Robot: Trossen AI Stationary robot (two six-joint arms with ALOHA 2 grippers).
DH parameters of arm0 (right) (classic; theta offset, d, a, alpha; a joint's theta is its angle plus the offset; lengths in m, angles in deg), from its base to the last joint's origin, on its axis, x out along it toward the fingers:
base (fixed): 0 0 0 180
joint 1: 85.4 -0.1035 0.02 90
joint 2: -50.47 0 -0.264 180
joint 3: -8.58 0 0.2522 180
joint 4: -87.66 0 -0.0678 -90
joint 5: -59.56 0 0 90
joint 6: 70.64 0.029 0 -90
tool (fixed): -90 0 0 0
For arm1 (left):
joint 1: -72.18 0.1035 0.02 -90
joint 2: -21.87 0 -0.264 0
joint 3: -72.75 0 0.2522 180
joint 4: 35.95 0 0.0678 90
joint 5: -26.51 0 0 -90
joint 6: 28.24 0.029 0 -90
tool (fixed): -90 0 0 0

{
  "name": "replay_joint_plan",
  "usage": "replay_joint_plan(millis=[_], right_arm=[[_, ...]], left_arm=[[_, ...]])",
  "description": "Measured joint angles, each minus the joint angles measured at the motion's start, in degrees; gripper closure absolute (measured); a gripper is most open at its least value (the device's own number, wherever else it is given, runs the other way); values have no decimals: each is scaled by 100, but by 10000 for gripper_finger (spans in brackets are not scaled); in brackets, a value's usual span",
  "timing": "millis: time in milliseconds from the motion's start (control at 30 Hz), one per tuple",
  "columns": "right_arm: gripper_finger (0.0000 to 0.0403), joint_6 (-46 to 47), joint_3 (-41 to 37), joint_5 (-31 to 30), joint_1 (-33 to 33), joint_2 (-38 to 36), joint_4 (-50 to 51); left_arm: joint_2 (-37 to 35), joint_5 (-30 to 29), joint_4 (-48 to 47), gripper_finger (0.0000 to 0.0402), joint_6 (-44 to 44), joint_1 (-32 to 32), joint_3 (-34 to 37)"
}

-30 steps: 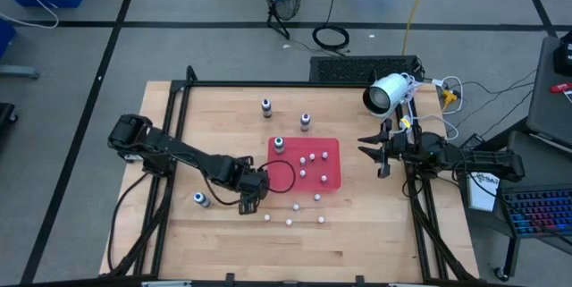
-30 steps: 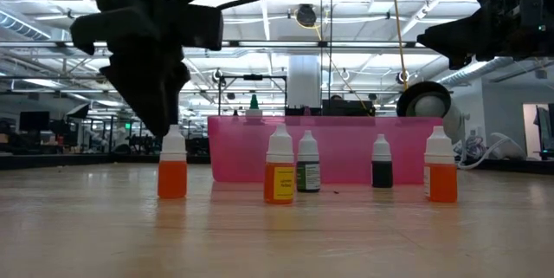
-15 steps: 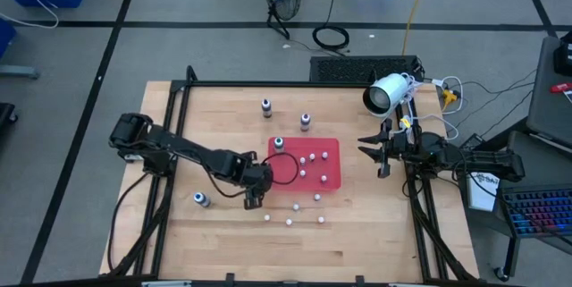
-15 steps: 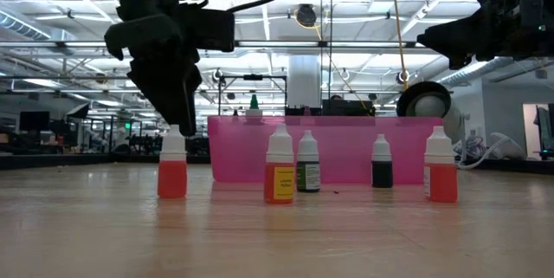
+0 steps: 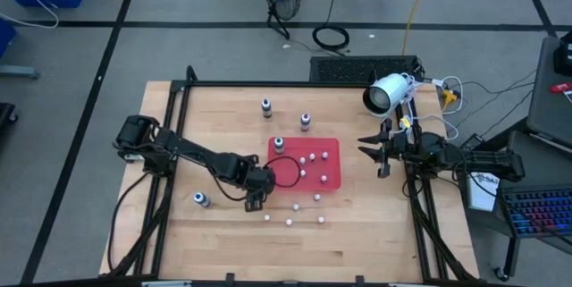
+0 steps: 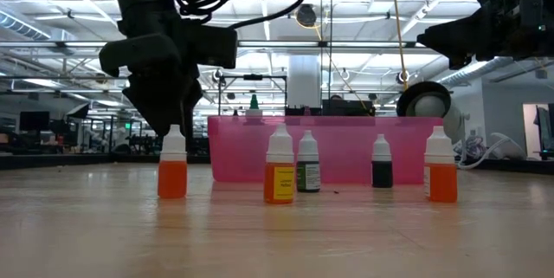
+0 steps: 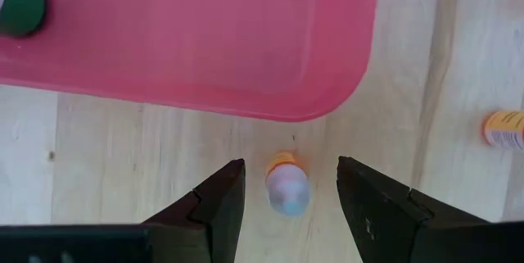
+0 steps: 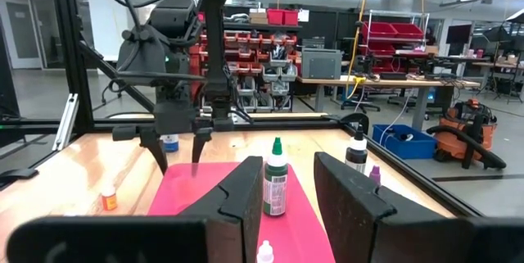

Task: Pick & Place food coloring
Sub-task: Put the small yellow food coloring bottle into the red bin

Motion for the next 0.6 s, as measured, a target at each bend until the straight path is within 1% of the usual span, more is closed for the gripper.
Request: replay_joint_plan(millis=[333,600], right_arm=[[303,0,0,0,0,0,3],[303,0,2,0,0,0,3]], left_arm=[[-1,2,-129,206,-276,0,0],[-1,-46,-61,206,-284,0,0]])
